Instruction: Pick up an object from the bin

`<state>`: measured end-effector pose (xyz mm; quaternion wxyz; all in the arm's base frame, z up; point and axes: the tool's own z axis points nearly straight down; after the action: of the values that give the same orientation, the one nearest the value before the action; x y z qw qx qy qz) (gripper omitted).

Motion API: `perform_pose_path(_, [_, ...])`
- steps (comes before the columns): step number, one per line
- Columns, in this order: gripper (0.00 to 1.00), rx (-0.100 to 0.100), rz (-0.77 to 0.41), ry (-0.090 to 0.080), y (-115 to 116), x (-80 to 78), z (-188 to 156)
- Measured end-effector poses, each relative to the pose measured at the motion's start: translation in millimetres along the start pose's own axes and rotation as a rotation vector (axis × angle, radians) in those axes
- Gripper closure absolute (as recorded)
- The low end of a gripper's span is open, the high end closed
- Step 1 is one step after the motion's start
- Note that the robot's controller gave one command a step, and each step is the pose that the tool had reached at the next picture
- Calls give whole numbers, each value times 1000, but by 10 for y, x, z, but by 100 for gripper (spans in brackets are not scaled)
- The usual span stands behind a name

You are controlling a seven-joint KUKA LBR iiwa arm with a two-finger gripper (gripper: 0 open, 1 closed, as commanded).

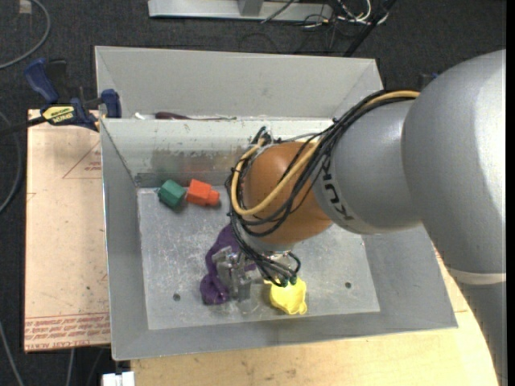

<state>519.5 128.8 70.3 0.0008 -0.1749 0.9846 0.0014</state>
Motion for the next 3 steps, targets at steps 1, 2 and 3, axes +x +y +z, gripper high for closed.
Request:
perform_pose_path(1, [0,-1,0,1,2,3,4])
perform_pose_path(2, [0,-1,0,1,2,3,4])
perform_pose_path(3, [0,-1,-103,11,132,-403,-323])
